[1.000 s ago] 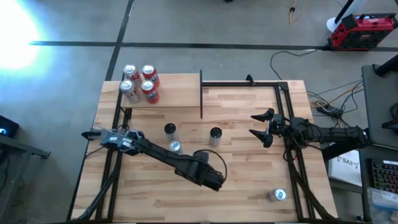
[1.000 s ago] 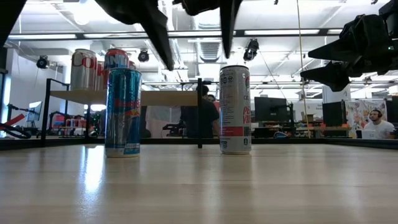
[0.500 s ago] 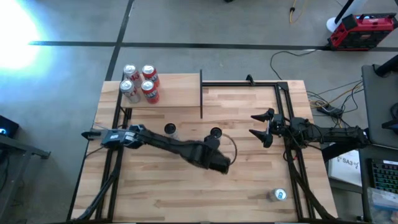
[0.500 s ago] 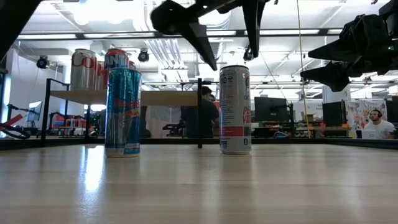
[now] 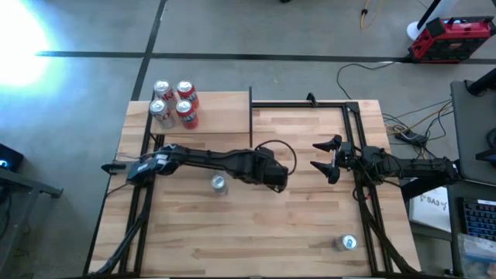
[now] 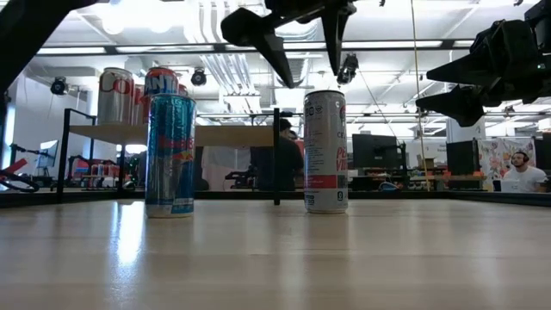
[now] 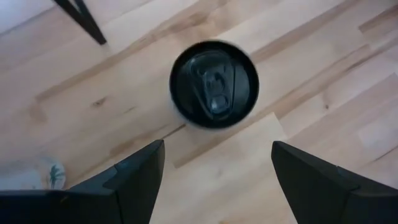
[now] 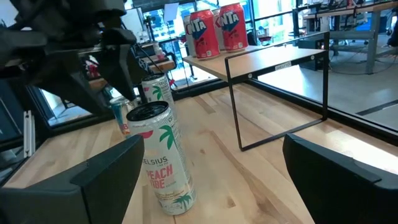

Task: Place canned beverage on shelf
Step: Adjust the right white and pink soda can, then put the right white pink soda can on the shelf

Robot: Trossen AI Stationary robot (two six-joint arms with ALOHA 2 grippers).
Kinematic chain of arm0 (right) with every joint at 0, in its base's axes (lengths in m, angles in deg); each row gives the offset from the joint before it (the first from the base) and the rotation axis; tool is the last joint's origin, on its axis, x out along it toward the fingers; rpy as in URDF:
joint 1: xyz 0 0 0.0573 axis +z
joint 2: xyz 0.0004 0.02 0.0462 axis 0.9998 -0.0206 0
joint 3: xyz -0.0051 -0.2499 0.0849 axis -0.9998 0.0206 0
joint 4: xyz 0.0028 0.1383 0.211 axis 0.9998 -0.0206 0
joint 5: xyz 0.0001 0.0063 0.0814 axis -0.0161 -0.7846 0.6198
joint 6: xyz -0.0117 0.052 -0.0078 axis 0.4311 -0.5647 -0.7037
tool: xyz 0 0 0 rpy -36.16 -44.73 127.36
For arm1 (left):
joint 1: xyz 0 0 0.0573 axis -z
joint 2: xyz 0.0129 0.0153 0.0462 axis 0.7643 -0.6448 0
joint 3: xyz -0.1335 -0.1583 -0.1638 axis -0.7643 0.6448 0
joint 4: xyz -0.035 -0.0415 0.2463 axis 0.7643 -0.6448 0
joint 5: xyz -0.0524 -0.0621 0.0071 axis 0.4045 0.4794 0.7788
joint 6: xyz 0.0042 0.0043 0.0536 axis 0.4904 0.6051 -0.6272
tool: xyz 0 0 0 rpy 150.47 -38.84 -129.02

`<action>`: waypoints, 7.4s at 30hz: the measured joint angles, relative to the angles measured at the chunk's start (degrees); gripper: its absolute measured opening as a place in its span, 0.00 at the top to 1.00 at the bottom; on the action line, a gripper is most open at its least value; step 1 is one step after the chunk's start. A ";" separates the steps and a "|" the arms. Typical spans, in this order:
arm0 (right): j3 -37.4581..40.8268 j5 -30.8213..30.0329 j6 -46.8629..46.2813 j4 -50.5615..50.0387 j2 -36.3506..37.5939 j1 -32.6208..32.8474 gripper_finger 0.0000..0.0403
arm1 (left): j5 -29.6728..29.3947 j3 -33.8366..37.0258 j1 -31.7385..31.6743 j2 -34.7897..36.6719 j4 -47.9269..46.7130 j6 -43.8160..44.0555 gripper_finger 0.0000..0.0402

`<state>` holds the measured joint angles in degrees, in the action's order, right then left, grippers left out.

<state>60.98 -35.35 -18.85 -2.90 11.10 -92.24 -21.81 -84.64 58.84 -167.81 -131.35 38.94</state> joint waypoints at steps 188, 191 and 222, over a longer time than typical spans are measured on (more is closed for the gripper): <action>0.00 0.02 0.01 -0.02 -0.01 0.01 0.09 | 12.46 60.65 -9.26 35.98 34.76 -43.23 0.35; 0.00 0.02 0.00 -0.01 0.00 0.00 0.09 | 12.67 60.65 -9.65 35.98 34.71 -43.26 0.35; 0.01 0.02 0.01 -0.02 -0.02 0.01 0.09 | 5.92 46.50 -9.58 35.78 19.78 -33.44 0.01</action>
<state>60.99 -35.33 -18.84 -2.93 11.07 -92.23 -15.89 -38.14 49.27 -132.03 -111.57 5.50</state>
